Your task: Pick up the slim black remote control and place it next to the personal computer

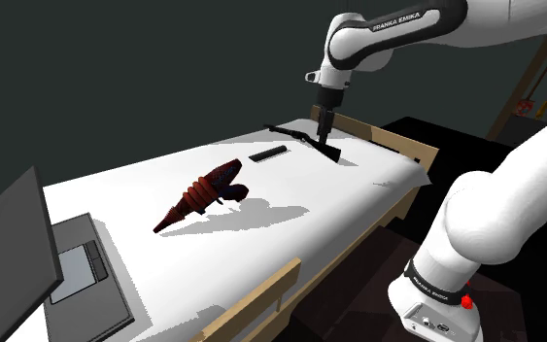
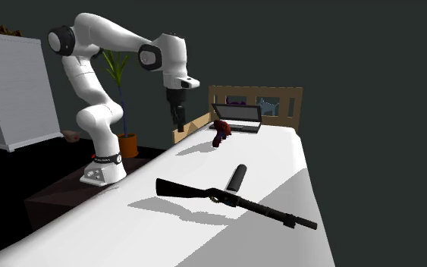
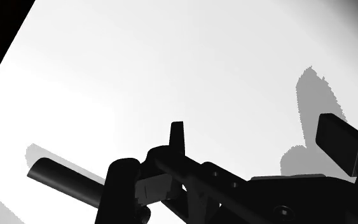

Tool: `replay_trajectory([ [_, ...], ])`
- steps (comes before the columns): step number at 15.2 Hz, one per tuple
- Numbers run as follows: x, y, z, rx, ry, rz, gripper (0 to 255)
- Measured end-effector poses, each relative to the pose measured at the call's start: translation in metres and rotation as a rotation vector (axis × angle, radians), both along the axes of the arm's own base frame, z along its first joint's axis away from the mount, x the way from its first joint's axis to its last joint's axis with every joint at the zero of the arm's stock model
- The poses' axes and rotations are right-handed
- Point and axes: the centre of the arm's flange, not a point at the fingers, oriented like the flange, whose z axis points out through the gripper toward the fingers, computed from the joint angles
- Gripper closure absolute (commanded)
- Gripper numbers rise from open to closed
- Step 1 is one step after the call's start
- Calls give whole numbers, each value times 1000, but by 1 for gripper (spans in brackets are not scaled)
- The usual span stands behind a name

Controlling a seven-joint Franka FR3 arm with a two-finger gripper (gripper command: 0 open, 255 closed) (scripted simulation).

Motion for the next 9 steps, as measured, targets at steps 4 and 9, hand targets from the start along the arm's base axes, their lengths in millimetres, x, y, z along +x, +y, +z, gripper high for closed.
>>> replay_trajectory([
  [4, 42, -24, -22, -6, 2, 141, 0],
  [9, 92, -49, -46, -14, 4, 317, 0],
])
